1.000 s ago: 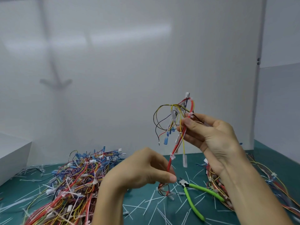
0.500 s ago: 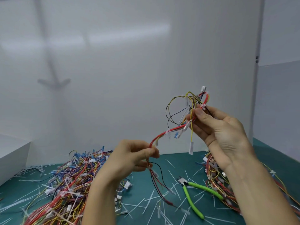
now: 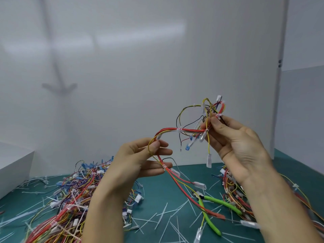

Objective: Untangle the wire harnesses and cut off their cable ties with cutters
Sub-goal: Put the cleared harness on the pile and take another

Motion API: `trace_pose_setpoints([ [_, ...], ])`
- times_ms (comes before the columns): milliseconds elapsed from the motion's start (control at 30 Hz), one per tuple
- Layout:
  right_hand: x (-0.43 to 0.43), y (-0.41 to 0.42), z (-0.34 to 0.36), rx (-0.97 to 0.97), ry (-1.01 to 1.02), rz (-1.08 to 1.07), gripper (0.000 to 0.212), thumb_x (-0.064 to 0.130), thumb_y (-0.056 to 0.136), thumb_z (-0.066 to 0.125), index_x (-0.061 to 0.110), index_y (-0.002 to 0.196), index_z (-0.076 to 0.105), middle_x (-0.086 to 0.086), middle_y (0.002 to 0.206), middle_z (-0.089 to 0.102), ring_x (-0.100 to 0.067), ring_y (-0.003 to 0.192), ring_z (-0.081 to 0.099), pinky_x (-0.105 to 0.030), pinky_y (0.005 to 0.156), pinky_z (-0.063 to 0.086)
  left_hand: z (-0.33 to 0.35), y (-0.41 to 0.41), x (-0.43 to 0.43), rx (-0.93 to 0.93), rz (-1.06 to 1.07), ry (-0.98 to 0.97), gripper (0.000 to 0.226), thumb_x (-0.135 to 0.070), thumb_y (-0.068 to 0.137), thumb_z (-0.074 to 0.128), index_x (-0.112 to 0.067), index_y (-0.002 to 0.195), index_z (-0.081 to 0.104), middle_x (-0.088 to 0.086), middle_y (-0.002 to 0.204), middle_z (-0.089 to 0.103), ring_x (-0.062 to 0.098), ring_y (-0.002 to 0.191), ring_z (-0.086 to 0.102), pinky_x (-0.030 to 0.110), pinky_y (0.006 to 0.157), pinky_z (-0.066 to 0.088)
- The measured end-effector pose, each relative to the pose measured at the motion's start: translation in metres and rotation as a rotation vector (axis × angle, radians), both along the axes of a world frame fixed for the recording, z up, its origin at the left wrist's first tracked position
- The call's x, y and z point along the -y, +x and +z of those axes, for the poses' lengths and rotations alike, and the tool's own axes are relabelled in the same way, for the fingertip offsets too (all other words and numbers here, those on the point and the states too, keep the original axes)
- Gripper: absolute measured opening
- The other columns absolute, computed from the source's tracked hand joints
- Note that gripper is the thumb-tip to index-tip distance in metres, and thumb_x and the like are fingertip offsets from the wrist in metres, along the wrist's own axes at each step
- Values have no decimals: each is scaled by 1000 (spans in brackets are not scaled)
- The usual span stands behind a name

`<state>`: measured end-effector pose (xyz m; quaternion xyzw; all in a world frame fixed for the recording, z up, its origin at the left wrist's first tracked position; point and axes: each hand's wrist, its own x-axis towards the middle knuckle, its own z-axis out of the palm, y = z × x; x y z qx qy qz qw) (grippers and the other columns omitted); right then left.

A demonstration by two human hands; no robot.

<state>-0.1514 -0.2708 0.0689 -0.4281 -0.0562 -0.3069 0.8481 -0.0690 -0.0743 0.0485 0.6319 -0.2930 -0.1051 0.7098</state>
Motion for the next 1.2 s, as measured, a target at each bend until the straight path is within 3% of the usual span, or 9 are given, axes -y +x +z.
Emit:
trace_pose_setpoints([
  [367, 2, 1, -1, -8, -33, 31, 32, 10, 71, 69, 2, 102, 69, -9, 82, 76, -17, 72, 75, -22, 60, 58, -1, 4, -2, 2, -60, -21, 30, -41, 71, 70, -19, 91, 78, 12, 102, 76, 35, 87, 75, 30, 68, 62],
  [500, 3, -2, -1, -2, -68, 4, 29, 11, 71, 69, 4, 100, 70, -9, 82, 76, -18, 71, 75, -22, 60, 58, -8, 6, 0, 22, -82, 119, 14, -20, 85, 68, -18, 95, 79, 8, 104, 76, 28, 96, 74, 30, 80, 60],
  [567, 2, -3, -1, 5, -107, -25, 26, 10, 70, 70, 5, 96, 71, -11, 81, 75, -20, 70, 75, -23, 59, 58, -11, 6, 2, 88, -93, 300, 30, 3, 87, 61, -19, 97, 79, 1, 105, 77, 17, 104, 71, 28, 90, 56],
  [667, -3, -3, -1, 10, -206, -88, 27, 11, 67, 73, 5, 93, 72, -15, 82, 75, -26, 70, 75, -26, 60, 59, -10, 2, 11, 142, -90, 472, 55, 14, 86, 39, -21, 111, 73, -7, 110, 75, 4, 108, 67, 17, 92, 50],
  [733, -7, -2, -2, 5, -281, -107, 26, 8, 67, 74, 3, 93, 72, -16, 81, 75, -29, 69, 75, -28, 61, 59, -7, 2, 19, 147, 26, 377, 44, 6, 96, 40, -19, 117, 68, -5, 112, 74, 4, 105, 68, 15, 87, 49],
  [800, -11, 2, -5, -13, -362, -96, 20, 1, 70, 74, 2, 90, 71, -17, 80, 74, -30, 66, 74, -28, 60, 60, -3, 1, 26, 75, 134, 143, 30, -12, 104, 40, -18, 109, 70, -1, 106, 76, 8, 98, 72, 23, 89, 50],
  [900, -15, 7, -10, -90, -510, -20, 18, -10, 73, 74, 0, 88, 72, -18, 80, 74, -30, 67, 74, -29, 60, 60, 4, 4, 25, -88, 139, -113, 42, -39, 104, 37, -14, 102, 71, 4, 99, 78, 15, 95, 74, 35, 94, 51],
  [1000, -19, 11, -18, -208, -820, 61, 17, -6, 78, 76, 4, 92, 74, -14, 85, 76, -25, 75, 75, -30, 66, 61, 6, 5, 16, -167, 21, -137, 60, -58, 91, 43, -7, 109, 70, 11, 104, 76, 23, 97, 74, 37, 87, 59],
  [1200, -28, 20, -32, -379, -1255, -4, 9, 13, 81, 80, 13, 88, 74, -5, 83, 76, -16, 73, 75, -29, 73, 61, 0, 7, 18, -110, 137, -201, 47, -36, 75, 73, 3, 101, 68, 13, 95, 77, 22, 91, 75, 28, 77, 56],
])
